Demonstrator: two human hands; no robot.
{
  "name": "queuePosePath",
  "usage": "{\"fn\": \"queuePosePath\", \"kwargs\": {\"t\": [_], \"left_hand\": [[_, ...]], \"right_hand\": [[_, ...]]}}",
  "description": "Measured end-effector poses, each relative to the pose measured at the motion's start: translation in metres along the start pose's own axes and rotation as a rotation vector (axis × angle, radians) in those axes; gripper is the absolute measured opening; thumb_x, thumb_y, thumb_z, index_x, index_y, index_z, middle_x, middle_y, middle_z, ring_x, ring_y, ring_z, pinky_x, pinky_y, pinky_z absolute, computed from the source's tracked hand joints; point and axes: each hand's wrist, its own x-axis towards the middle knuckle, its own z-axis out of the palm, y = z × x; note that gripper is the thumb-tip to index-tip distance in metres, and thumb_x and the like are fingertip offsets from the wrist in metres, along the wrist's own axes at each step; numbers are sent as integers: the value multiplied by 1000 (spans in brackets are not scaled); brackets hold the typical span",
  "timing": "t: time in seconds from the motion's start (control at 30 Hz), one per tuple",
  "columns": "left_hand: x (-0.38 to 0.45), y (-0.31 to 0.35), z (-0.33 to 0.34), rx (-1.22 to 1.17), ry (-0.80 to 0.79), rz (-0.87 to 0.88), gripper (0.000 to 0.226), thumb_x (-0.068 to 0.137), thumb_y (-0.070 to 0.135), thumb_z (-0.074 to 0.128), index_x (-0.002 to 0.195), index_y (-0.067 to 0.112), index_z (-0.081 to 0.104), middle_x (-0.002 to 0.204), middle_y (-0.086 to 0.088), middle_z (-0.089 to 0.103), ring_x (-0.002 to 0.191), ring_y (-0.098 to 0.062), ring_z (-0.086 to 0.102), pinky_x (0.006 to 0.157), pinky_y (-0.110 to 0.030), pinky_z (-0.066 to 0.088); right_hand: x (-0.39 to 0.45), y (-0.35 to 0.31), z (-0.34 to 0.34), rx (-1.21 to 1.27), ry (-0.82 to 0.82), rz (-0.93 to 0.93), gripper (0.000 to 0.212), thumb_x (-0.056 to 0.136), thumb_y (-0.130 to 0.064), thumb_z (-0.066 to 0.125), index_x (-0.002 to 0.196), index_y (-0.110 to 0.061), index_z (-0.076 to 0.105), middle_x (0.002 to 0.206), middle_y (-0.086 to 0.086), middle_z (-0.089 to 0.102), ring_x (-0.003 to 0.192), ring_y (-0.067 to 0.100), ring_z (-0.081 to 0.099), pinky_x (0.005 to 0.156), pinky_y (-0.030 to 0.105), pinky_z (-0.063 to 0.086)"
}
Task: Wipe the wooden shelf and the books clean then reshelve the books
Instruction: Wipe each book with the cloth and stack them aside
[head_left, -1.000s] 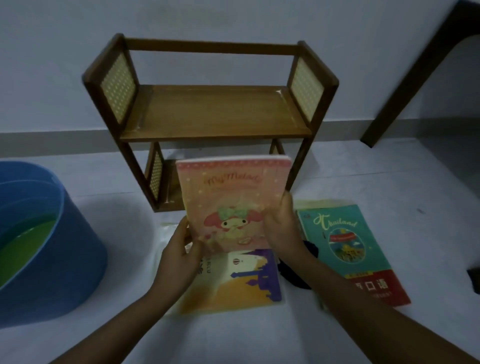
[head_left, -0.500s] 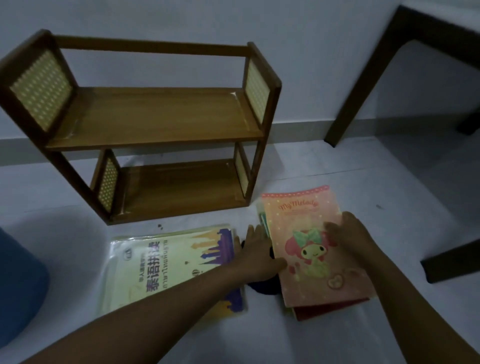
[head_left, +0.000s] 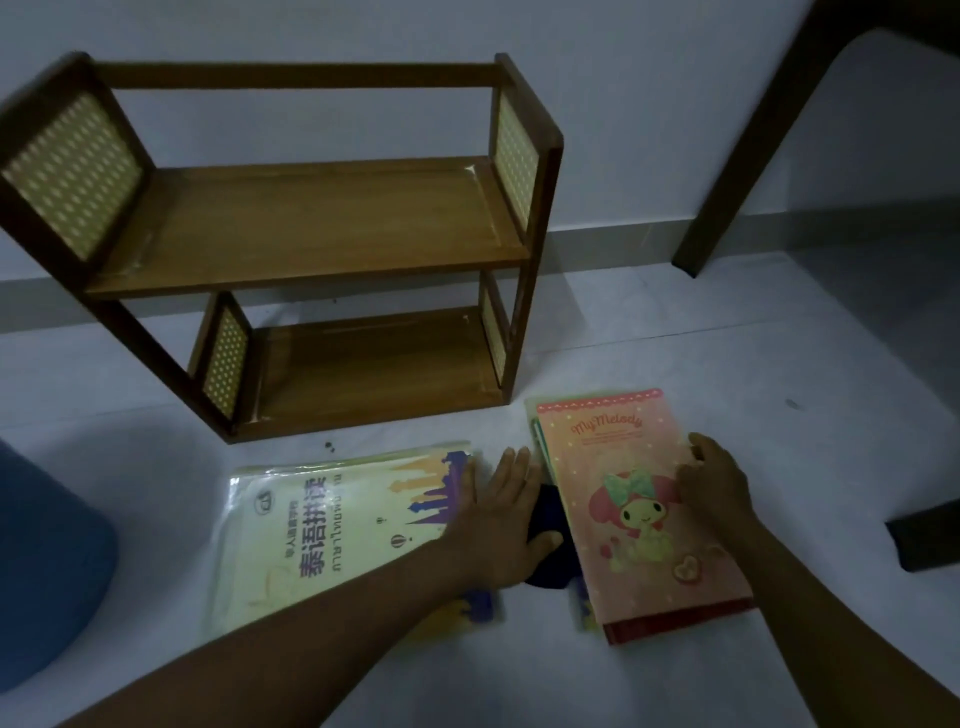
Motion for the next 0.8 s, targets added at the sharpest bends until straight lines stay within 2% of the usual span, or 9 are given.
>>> {"fn": "queuePosePath", "kwargs": {"t": [0.1,0.17,0.23,0.33,0.4,0.47,0.5,0.7,0.8], "left_hand": [[-31,-42,-22,30,163,-30,81,94,61,27,151,20,-13,154,2,-25,144,-15,-25,116,-53,-15],[-57,-84,-28,58,214,-96,84,91,67,25,149,23,-16,153,4,-27,144,-13,-25,117,-52,-13],[-87,-125,-30,35,203,-189,98,79,82,18,150,23,-15,153,4,-28,144,-13,-24,117,-49,-14],[-135,-172,-24,-26,111,-307,123,62,96,25,148,21,-21,151,3,-30,143,-14,-26,116,-49,-16],[-163,-192,-14,-36,34,-345,127,61,96,33,145,22,-27,151,3,-34,142,-13,-28,115,-50,-17],[-182,-204,-2,-92,14,-362,123,64,94,35,144,25,-28,152,6,-34,143,-12,-26,116,-51,-16],[-189,-209,1,-107,21,-363,119,66,93,33,144,26,-27,152,7,-34,143,-12,-25,117,-52,-14],[-195,-214,9,-71,10,-302,131,61,95,37,140,20,-34,149,3,-40,142,-15,-30,117,-51,-13],[-197,-215,9,-60,9,-298,134,59,96,39,139,18,-35,149,0,-41,141,-16,-31,117,-51,-14]], "right_hand": [[-4,-9,4,-260,104,-106,37,80,-17,49,115,-9,55,112,17,61,100,39,58,83,45,50],[-17,-18,20,-369,101,-313,47,83,-27,51,127,-12,47,129,14,55,113,34,54,91,44,47],[-42,-30,43,-310,-142,-505,73,86,-41,57,147,-19,25,155,5,28,140,26,30,112,44,29],[-80,-42,76,-588,-405,-742,93,81,-64,48,152,-27,1,154,-10,-4,146,19,-7,116,54,-7],[-90,-39,92,-774,-325,-830,91,77,-64,44,151,-19,17,154,6,26,144,32,22,110,67,2],[-92,-39,104,-790,-224,-830,77,70,-55,49,135,-13,46,116,13,63,108,35,62,102,68,23],[-91,-42,109,-736,-196,-812,71,67,-49,51,128,-12,52,101,12,66,94,35,66,99,64,27],[-108,-96,106,-78,-124,-620,66,76,-31,47,139,-14,40,120,12,47,108,29,44,89,40,43],[-130,-112,125,-126,-235,-703,70,72,-37,46,139,-17,39,130,8,43,114,26,43,95,40,41]]}}
